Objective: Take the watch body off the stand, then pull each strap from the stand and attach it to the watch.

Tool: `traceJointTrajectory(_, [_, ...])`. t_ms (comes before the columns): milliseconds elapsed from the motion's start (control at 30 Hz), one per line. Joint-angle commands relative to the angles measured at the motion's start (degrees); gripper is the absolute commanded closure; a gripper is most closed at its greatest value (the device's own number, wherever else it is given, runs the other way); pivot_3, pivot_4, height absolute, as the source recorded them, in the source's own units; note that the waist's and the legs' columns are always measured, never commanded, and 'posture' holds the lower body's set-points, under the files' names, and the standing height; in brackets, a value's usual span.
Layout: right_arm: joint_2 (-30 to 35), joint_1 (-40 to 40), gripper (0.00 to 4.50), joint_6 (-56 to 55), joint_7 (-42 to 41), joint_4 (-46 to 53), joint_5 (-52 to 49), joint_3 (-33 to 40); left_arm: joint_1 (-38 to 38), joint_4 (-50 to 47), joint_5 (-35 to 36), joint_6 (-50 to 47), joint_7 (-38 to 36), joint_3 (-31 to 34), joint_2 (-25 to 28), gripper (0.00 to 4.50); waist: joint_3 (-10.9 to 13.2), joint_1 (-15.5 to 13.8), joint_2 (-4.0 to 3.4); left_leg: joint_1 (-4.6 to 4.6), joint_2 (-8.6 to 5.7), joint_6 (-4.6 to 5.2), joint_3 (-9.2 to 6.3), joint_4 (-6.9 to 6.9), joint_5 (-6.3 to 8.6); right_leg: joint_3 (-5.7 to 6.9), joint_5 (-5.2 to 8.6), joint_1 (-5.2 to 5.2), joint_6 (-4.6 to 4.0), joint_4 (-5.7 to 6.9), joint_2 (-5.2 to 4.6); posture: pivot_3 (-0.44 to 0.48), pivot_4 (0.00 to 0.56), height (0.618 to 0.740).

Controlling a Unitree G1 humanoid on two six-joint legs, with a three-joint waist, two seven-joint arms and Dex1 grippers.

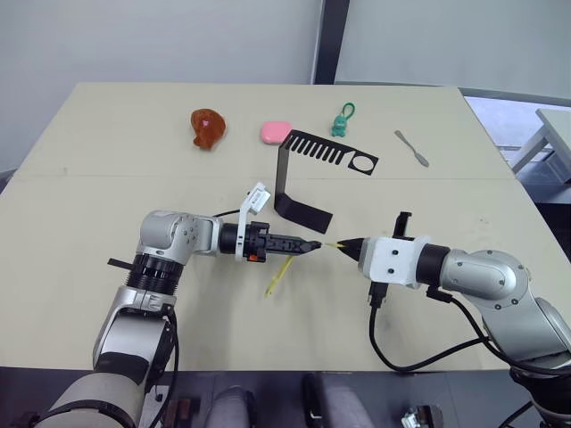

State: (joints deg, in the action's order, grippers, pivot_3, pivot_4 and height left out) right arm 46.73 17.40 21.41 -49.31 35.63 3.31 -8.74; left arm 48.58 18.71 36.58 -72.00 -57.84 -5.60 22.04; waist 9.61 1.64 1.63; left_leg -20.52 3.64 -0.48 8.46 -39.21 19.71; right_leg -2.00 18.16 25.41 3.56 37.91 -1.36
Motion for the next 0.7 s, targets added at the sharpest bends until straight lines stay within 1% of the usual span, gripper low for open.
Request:
traceJointTrajectory(33, [-0.07,0.76,4.50,-0.04,-0.05,1.97,-0.33,0.39,0.79,-0.69,0.64,0.57,-0.74,0.50,0.14,2.91,0.00,0.00,0.00,0.00,0.00,0.00,0.00,0.00,0.00,0.00,0.00,0.00,0.00,0.00,0.00,0.000,0.150,0.740])
traceJointTrajectory(700, [-0.49,1.25,4.50,-0.43,0.03,1.50,-0.29,-0.31,0.94,-0.60,0.91,0.62,-0.26,1.23,-0.33,2.91,0.00,0.00,0.00,0.00,0.00,0.00,0.00,0.00,0.00,0.00,0.00,0.00,0.00,0.00,0.00,0.000,0.150,0.740])
